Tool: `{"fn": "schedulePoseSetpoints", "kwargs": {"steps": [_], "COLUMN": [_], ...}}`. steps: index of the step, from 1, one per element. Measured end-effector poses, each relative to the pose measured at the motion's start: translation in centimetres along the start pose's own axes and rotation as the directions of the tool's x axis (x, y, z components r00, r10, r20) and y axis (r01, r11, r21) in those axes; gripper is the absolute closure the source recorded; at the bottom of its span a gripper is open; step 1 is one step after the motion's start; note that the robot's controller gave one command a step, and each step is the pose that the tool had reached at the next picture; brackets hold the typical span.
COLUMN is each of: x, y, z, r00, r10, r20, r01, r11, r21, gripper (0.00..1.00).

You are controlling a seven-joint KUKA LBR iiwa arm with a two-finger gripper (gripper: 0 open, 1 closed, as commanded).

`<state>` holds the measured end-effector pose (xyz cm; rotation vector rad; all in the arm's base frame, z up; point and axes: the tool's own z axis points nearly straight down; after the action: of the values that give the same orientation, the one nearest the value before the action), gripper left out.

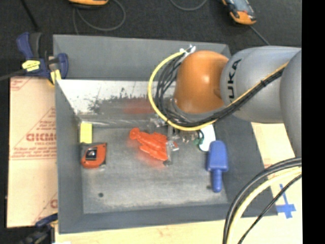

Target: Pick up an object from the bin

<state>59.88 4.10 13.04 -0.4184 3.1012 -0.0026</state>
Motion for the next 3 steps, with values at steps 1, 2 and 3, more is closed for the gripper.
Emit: {"fn": "schedulePoseSetpoints", "kwargs": {"steps": [1, 2, 3], "x": [-1.2, -1.6, -0.5], "y": [1.3, 0.9, 0.1], "z": [1.9, 2.7, 5.0], "r00": [0.998, 0.991, 0.976], "r10": [0.053, 0.130, 0.216], "r20": [-0.015, -0.004, -0.007], "r01": [-0.053, -0.130, -0.216], "r11": [0.999, 0.991, 0.976], "r21": [-0.005, -0.003, -0.003], "gripper": [0.00, 0.00, 1.00]}}
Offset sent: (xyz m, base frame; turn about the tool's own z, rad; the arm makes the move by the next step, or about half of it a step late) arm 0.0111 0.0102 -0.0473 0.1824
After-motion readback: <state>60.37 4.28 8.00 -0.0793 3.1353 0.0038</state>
